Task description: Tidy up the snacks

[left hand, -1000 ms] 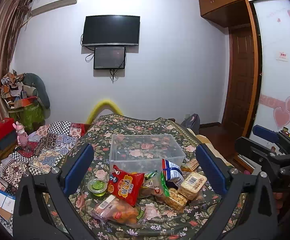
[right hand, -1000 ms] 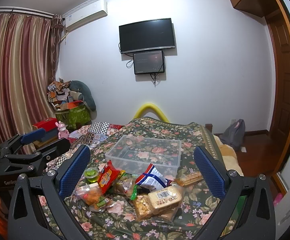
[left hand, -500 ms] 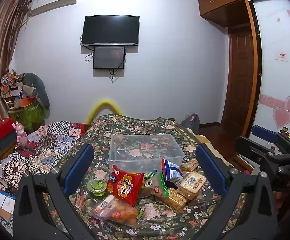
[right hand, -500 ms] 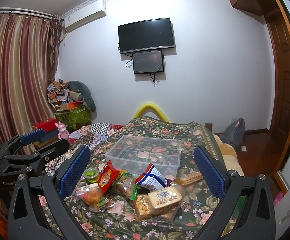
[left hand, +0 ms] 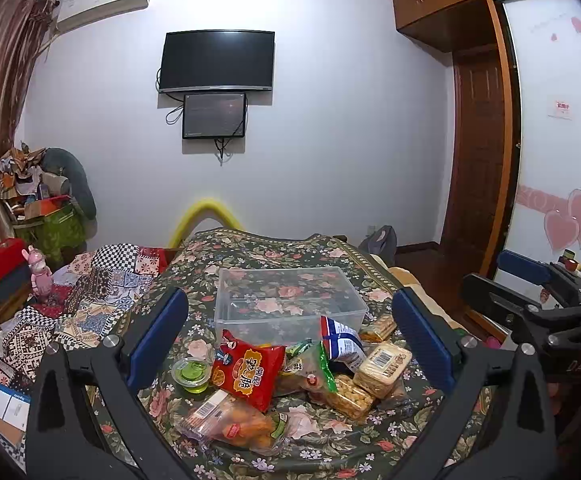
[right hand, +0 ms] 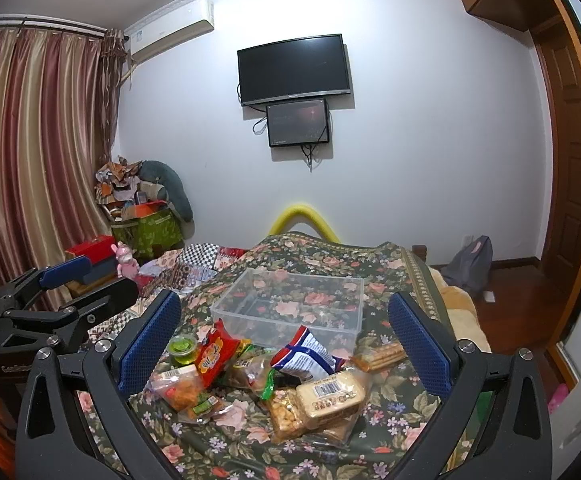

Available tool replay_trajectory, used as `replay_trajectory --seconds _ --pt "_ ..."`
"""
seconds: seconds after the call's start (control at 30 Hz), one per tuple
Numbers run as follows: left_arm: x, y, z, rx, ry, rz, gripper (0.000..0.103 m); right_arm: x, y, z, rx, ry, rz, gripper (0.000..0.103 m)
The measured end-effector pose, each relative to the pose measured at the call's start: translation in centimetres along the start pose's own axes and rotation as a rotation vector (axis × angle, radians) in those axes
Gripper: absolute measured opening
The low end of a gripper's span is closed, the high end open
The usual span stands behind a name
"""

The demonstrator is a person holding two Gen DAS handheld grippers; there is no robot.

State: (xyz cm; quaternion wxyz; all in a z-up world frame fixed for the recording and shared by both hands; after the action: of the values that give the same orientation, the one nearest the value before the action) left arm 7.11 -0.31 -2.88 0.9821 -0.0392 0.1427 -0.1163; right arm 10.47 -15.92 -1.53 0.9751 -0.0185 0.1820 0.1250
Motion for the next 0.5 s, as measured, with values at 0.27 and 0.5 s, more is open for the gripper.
replay_trajectory --seconds 0.27,0.5 --pt "1.6 1.6 -1.8 -0.044 0.077 -0.022 0.085 1.7 0.0 -1.8 -0.012 0.064 0.009 0.095" --pt "3.4 3.6 -5.4 -0.050 0.189 -0.027 0.079 4.3 -0.8 -5.2 -0.038 0.185 0.008 0.083"
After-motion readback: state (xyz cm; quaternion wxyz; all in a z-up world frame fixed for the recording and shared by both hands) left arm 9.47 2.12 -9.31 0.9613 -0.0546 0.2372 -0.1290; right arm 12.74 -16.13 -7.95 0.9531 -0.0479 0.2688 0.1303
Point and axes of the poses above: each gripper's, at about its wrist camera, not at the fingertips, and x roughly the way its jaws point, y to its left, z to its top, the point moved 7 cm from there along x, roughly the way its jaws point, and after that the axes turned 14 degrees about -z, right-handed, at the moved point
